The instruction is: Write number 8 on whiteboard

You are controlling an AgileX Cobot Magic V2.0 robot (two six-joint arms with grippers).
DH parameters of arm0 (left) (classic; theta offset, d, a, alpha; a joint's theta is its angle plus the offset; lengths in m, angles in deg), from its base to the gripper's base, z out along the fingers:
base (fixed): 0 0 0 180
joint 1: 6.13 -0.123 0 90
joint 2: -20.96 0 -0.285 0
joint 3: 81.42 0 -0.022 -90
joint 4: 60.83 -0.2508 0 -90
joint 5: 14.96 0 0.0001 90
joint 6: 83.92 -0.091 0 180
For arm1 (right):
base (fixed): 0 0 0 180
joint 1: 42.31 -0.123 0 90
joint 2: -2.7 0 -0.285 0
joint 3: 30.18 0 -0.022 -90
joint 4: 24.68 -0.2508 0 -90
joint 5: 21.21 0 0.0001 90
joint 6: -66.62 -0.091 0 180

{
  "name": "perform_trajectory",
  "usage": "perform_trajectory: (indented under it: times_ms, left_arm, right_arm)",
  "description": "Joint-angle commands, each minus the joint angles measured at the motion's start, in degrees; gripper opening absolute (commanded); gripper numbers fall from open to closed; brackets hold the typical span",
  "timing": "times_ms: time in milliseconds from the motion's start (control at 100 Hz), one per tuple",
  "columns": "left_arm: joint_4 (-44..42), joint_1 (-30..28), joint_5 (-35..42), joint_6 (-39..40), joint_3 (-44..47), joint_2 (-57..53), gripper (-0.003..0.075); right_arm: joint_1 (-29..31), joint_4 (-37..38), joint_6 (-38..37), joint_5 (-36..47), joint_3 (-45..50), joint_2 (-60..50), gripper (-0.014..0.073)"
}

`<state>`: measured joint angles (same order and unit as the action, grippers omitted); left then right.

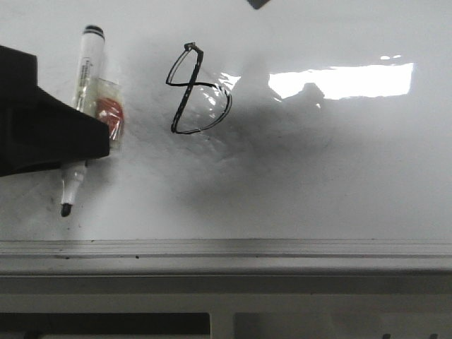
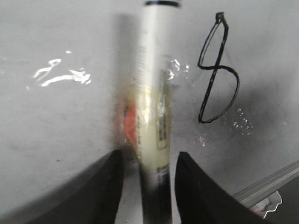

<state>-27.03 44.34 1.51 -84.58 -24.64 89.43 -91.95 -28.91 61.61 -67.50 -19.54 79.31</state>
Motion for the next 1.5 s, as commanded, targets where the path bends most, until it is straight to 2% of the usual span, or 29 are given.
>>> perform_trajectory:
  times_ms: [0,80,150,220,320,340,420,530,730,860,1100,1490]
  left_arm:
    - [0.2,-0.2,3.7,0.2,-1.5,-0.5,0.0342]
    - [0.2,-0.2,3.7,0.2,-1.5,-0.6,0.034]
    - [0.2,-0.2,3.6,0.2,-1.5,-1.8,0.0339]
    - [-0.2,-0.2,3.6,0.1,-1.5,-3.8,0.0336]
    - [-2.9,-0.2,1.9,0.0,-1.5,-7.9,0.0333]
    - [-3.5,-0.2,1.4,0.0,-1.5,-8.5,0.0326]
    - [-5.2,-0.2,-1.1,-0.1,-1.5,-12.2,0.0237]
    - [-6.7,-0.2,-2.0,-0.2,0.0,-17.4,-0.0025]
    - [-9.9,-0.2,-0.5,-1.5,5.2,-27.0,-0.002]
    - [-9.9,-0.2,-0.5,-1.5,9.9,-33.4,-0.002]
    - [-9.9,-0.2,-0.7,-1.5,15.5,-39.4,-0.002]
    - [-9.5,-0.2,-0.7,-1.5,15.5,-39.3,-0.002]
  right_arm:
    - [0.3,0.1,-0.1,2.9,-1.4,-1.8,0.0375]
    - [0.3,0.1,-0.1,2.9,-1.4,-2.4,0.0366]
    - [0.3,1.2,-0.1,3.0,-1.4,-3.6,0.0304]
    - [0.3,2.5,-0.1,3.2,-1.3,-5.3,0.0176]
    - [0.3,4.2,-0.1,4.3,0.3,-8.6,-0.0051]
    - [0.3,4.2,-0.1,4.7,1.0,-9.3,-0.007]
    - [0.3,5.0,-0.1,8.0,4.4,-12.6,-0.0063]
    - [0.3,5.5,0.1,16.6,12.5,-18.5,-0.0063]
    - [0.2,6.0,3.1,39.3,33.2,-32.9,-0.0063]
    - [0.2,6.1,3.2,48.1,45.3,-42.3,-0.0063]
    - [0.2,6.1,3.2,49.0,59.9,-56.1,-0.0063]
    - [0.2,6.1,3.2,48.5,64.9,-59.4,-0.0063]
